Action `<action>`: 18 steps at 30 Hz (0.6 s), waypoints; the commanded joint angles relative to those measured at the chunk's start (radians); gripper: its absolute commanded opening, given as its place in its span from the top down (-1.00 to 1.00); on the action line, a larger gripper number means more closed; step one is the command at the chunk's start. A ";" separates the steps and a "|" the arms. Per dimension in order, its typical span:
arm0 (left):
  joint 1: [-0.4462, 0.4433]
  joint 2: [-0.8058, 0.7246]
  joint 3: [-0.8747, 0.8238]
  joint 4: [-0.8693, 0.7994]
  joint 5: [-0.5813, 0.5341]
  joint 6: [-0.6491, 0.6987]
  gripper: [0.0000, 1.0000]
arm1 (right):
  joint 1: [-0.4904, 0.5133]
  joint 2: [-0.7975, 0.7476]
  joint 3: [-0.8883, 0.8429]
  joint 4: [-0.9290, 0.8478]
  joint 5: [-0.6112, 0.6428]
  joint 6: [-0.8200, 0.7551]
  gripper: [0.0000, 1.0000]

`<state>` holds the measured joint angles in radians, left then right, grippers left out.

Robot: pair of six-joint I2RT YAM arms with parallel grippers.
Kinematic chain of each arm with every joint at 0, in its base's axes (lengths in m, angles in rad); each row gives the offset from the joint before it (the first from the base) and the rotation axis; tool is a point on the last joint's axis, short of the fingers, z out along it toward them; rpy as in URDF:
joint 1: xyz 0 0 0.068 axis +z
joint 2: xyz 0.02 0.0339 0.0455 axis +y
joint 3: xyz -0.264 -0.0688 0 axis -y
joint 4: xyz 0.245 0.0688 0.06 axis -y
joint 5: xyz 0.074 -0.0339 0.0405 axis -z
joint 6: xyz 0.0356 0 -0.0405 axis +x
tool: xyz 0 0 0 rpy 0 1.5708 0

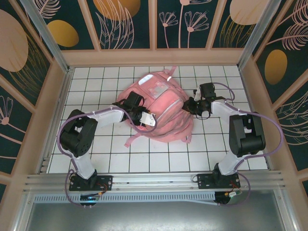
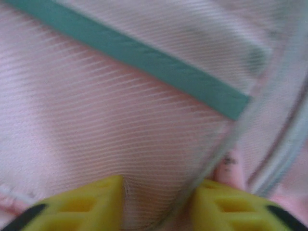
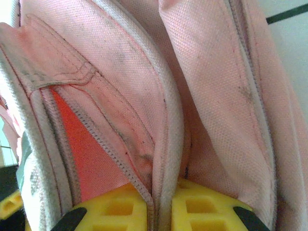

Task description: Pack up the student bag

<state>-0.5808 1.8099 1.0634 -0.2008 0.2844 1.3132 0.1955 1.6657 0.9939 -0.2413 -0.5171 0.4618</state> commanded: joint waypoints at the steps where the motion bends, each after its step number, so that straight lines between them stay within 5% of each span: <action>1: -0.021 0.061 0.018 -0.024 0.012 -0.002 0.80 | 0.012 0.010 0.042 0.028 -0.076 0.013 0.72; 2: -0.023 0.059 0.032 -0.055 0.021 -0.013 1.00 | 0.010 0.011 0.047 0.024 -0.068 0.011 0.72; 8: -0.037 -0.039 0.014 -0.148 0.078 -0.093 1.00 | 0.012 0.052 0.098 0.014 -0.040 0.002 0.72; 18: -0.181 -0.273 -0.191 -0.056 0.168 -0.237 1.00 | 0.094 0.204 0.256 0.048 -0.078 -0.023 0.74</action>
<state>-0.7120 1.5681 0.9092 -0.2352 0.3206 1.1408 0.2424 1.8351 1.1809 -0.2569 -0.5365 0.4477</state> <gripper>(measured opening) 0.017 0.133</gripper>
